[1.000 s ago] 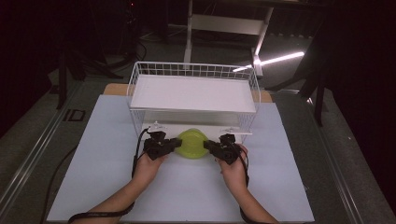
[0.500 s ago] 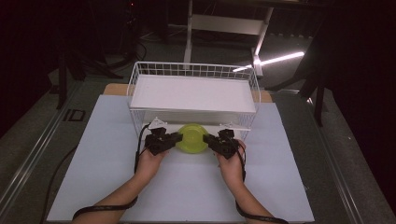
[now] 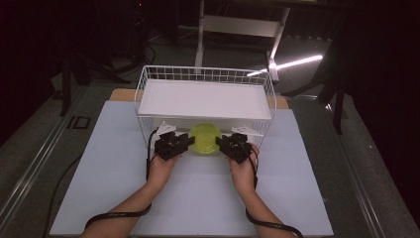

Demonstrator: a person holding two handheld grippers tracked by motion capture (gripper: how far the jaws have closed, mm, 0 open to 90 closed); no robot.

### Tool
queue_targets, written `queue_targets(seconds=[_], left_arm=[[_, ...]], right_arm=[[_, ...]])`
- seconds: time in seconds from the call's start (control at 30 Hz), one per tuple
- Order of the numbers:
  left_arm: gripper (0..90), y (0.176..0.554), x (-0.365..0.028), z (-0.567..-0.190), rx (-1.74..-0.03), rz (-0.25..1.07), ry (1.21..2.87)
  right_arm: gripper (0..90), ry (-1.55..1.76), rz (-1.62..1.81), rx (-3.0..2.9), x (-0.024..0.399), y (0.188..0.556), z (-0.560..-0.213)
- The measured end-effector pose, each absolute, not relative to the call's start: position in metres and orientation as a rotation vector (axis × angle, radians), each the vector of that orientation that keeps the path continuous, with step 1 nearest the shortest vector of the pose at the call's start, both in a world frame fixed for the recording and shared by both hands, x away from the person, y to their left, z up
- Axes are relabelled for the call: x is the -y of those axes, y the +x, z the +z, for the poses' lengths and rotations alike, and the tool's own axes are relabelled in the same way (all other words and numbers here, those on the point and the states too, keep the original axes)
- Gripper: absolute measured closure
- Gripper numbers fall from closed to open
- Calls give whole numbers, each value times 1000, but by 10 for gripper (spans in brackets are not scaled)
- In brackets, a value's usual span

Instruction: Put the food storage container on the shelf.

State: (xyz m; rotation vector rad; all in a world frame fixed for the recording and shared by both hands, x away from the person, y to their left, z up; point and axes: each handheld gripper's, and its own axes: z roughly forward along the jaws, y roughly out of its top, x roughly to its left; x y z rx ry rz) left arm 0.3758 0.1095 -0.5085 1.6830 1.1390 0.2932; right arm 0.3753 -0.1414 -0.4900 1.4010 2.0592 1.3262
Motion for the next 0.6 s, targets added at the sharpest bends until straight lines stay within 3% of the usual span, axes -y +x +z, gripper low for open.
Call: queue_targets(seconds=[0.27, 0.6], left_arm=[[490, 381, -103, -503, -1112, 387, 1732], [473, 372, -112, -500, -1094, 335, 1662]], right_arm=[[611, 1430, 1332, -2023, 138, 385, -493], [566, 1389, 1358, -2011, 136, 373, -490]])
